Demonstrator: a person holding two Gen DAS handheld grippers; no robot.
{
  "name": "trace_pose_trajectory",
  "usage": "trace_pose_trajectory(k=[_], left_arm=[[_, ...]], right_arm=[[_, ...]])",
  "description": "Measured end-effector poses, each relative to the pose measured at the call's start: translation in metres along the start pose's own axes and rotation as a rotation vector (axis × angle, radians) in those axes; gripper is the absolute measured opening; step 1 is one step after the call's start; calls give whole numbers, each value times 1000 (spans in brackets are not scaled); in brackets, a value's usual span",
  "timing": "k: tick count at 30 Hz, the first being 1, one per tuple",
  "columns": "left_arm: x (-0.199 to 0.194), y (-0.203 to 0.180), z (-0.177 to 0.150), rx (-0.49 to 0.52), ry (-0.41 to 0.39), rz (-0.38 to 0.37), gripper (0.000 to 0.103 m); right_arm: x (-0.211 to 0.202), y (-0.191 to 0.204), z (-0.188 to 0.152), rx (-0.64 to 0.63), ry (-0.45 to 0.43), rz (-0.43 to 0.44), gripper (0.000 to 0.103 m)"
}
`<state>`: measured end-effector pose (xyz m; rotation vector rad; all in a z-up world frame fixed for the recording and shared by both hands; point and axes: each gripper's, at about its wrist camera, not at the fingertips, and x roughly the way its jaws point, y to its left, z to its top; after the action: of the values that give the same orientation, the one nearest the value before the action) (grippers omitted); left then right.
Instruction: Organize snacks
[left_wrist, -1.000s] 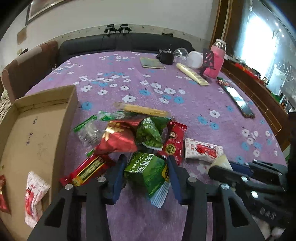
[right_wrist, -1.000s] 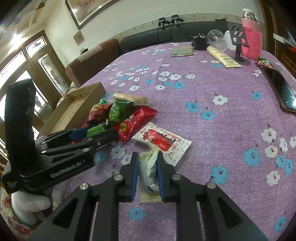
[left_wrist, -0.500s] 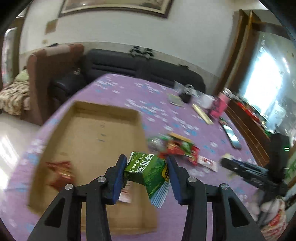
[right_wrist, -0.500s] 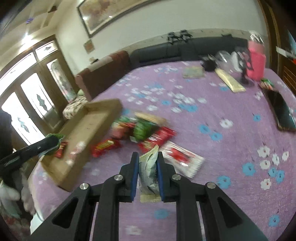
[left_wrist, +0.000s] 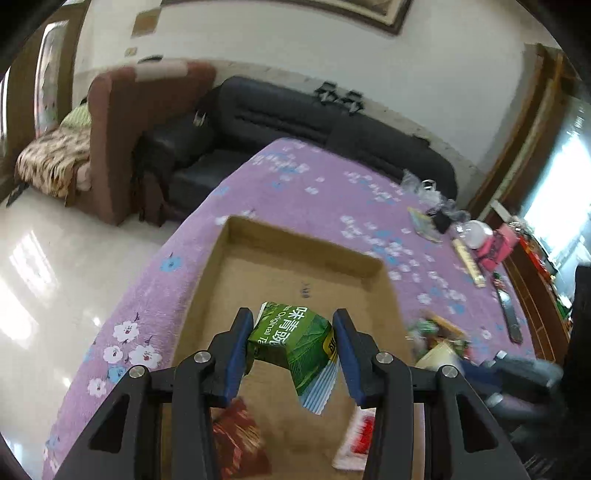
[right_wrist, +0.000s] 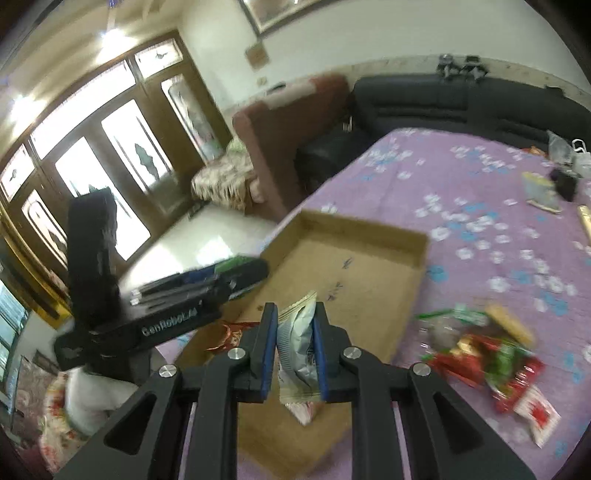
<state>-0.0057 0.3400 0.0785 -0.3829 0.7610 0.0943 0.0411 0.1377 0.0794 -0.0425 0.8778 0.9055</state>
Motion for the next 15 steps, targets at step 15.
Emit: trace_pose_trajectory(k=[15], left_arm=[[20, 29, -5, -100, 57, -34, 50]], right_arm=[[68, 9, -6, -23, 68, -86, 32]])
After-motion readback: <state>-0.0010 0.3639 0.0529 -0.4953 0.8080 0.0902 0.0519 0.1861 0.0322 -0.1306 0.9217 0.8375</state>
